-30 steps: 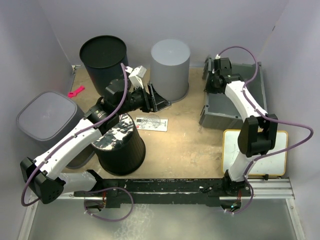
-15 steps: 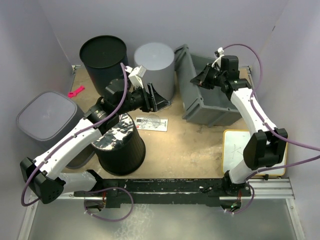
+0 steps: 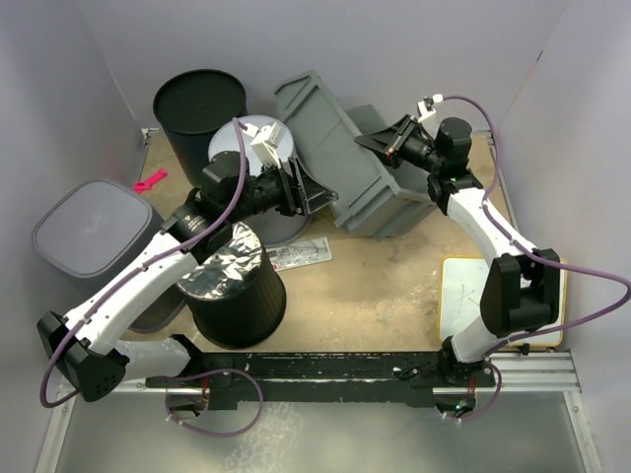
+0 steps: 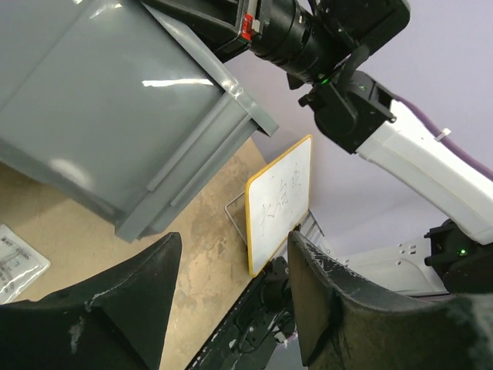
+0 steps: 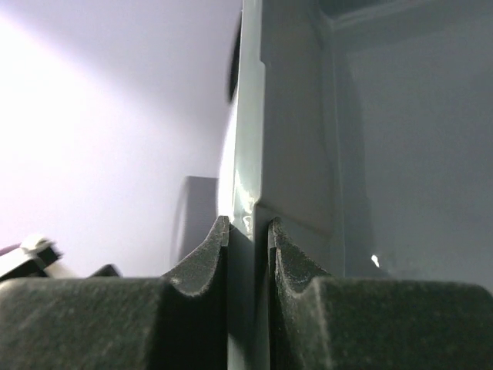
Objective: Turn the large container upside down
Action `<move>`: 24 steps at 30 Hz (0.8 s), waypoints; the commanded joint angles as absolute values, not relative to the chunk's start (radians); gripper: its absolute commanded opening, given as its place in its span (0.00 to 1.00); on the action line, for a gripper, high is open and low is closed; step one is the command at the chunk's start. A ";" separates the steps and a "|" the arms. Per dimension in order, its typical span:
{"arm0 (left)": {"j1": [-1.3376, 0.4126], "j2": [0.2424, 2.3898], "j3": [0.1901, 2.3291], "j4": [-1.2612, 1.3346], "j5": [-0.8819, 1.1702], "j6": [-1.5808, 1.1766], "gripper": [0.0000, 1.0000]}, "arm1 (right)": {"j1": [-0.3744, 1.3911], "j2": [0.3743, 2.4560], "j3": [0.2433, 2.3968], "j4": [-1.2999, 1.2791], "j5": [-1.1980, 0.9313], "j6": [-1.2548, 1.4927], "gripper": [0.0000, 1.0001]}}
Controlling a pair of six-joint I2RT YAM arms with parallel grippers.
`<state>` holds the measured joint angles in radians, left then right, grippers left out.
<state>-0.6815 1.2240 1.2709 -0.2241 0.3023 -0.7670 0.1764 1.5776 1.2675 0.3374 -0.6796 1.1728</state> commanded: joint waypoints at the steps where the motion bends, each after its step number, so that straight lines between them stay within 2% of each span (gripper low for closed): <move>1: -0.686 1.211 1.326 -0.160 0.310 -0.770 0.54 | 0.197 1.534 1.249 0.877 -0.826 1.508 0.00; 11: -0.686 1.202 1.315 -0.164 0.304 -0.767 0.54 | 0.128 1.483 1.075 0.992 -0.660 1.653 0.00; 24: -0.686 1.210 1.298 -0.147 0.322 -0.770 0.54 | -0.092 1.558 0.802 1.327 -0.673 1.953 0.00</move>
<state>-0.6815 1.2240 1.2839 -0.2047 0.3061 -0.7666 -0.0326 1.5677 0.8272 1.0565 -0.6708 1.8534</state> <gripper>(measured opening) 0.547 0.173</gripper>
